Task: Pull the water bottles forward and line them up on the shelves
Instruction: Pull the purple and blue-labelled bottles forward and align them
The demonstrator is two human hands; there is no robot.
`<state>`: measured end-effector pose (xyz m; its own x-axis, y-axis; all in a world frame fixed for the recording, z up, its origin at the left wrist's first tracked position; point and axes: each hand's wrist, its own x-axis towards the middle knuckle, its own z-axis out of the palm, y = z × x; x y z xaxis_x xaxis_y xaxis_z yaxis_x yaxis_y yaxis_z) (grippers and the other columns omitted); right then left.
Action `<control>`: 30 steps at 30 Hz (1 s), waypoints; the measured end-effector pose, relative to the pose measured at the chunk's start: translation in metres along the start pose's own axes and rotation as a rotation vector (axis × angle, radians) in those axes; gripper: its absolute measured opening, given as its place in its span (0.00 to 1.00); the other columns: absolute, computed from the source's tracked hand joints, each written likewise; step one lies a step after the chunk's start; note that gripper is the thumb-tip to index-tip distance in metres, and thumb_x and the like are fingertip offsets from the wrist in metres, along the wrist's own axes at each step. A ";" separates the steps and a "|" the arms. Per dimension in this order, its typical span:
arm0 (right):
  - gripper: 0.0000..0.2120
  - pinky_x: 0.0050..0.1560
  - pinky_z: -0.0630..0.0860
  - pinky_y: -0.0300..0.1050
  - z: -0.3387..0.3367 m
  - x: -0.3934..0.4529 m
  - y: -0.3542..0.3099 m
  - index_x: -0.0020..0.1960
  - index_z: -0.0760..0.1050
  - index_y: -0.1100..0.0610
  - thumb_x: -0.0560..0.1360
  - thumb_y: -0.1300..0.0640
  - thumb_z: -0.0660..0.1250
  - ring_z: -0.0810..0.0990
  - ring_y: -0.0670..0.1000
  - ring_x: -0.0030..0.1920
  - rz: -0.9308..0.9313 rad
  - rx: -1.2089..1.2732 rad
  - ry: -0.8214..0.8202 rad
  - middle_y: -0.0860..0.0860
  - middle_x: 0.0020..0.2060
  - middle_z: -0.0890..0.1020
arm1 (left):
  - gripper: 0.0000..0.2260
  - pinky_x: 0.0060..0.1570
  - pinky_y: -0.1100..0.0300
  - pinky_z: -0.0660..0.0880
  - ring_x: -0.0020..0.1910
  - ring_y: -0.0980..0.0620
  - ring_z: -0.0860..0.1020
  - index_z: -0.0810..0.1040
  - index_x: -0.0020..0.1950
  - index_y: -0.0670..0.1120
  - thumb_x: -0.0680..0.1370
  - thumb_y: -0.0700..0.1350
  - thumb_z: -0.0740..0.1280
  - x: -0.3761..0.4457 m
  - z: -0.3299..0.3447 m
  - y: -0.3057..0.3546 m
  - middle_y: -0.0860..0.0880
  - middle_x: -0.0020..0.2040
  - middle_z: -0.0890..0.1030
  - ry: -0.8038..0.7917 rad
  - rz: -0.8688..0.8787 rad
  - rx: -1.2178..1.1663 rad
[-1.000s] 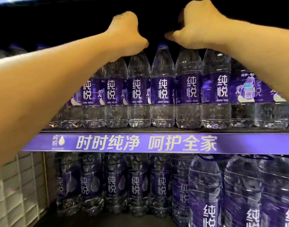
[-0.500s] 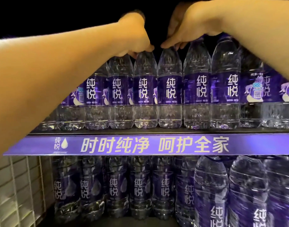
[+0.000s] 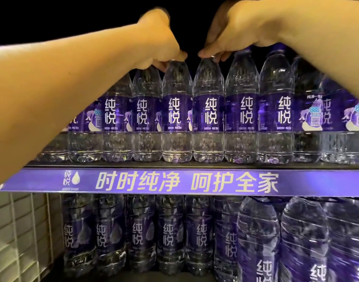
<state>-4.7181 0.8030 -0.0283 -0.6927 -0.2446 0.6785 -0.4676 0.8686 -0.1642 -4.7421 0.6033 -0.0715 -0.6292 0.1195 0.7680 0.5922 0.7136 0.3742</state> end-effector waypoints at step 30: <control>0.16 0.42 0.70 0.35 0.028 0.009 -0.033 0.59 0.78 0.48 0.75 0.43 0.71 0.78 0.47 0.49 -0.122 0.049 0.146 0.44 0.49 0.80 | 0.09 0.43 0.54 0.82 0.44 0.51 0.82 0.83 0.48 0.42 0.73 0.46 0.71 0.001 -0.049 -0.006 0.46 0.45 0.84 0.357 0.130 0.191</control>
<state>-4.7247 0.7601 -0.0366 -0.5440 -0.2785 0.7915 -0.5715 0.8136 -0.1065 -4.7214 0.5656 -0.0475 -0.3220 -0.0054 0.9467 0.5301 0.8275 0.1850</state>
